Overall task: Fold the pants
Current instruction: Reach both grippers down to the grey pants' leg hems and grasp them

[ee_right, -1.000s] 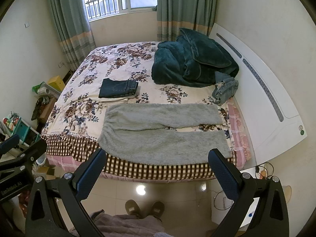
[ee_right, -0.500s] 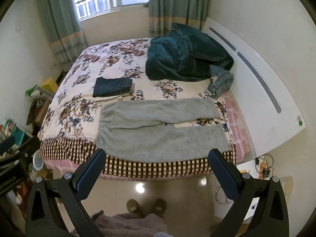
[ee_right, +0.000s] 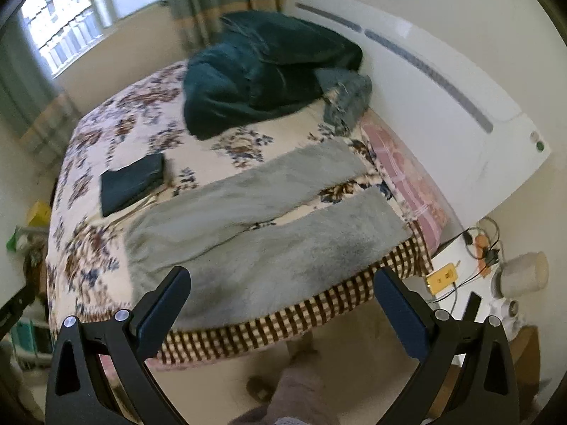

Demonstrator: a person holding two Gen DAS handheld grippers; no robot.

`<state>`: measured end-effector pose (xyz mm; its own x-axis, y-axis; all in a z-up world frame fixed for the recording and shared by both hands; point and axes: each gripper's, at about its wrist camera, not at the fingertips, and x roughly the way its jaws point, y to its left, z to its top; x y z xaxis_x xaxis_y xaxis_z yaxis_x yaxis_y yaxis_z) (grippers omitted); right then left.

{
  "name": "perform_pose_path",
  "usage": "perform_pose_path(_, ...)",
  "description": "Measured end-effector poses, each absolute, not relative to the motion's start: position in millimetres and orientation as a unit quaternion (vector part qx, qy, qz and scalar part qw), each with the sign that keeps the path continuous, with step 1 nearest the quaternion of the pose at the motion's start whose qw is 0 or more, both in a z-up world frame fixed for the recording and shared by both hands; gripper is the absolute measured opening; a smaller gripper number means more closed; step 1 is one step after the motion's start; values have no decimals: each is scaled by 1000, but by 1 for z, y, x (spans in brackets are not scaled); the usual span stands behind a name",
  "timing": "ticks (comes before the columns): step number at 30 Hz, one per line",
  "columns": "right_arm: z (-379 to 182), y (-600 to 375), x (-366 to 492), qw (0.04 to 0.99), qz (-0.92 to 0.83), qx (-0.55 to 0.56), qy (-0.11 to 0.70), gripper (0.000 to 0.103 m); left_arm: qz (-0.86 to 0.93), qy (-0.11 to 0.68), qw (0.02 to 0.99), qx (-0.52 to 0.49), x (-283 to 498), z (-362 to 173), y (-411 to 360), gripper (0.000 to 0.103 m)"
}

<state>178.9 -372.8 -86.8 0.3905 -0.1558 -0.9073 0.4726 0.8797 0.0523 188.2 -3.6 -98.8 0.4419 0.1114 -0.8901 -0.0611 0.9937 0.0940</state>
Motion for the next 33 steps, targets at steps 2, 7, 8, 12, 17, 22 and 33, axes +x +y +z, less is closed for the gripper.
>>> perform_pose_path(2,-123,-399,221,804,-197,171,534,103,72,549,832,18,224,-127,-11,103)
perform_pose_path(7,-229,-474,338,766,-201,194,579,103,136,602,787,-24,314,-197,-12,103)
perform_pose_path(8,-255,-490,366,757,-205,194,590,103,154,616,771,-51,341,-221,-9,103)
perform_pose_path(12,-348,-533,460,734,-219,194,612,103,198,649,722,-137,407,-291,6,103)
perform_pose_path(17,-461,-580,548,699,-240,217,637,103,241,682,663,-195,492,-398,10,103)
perform_pose_path(22,-533,-610,593,676,-255,238,649,102,279,695,613,-253,554,-486,30,103)
perform_pose_path(33,-638,-667,674,614,-322,279,665,102,322,703,560,-297,596,-585,39,97)
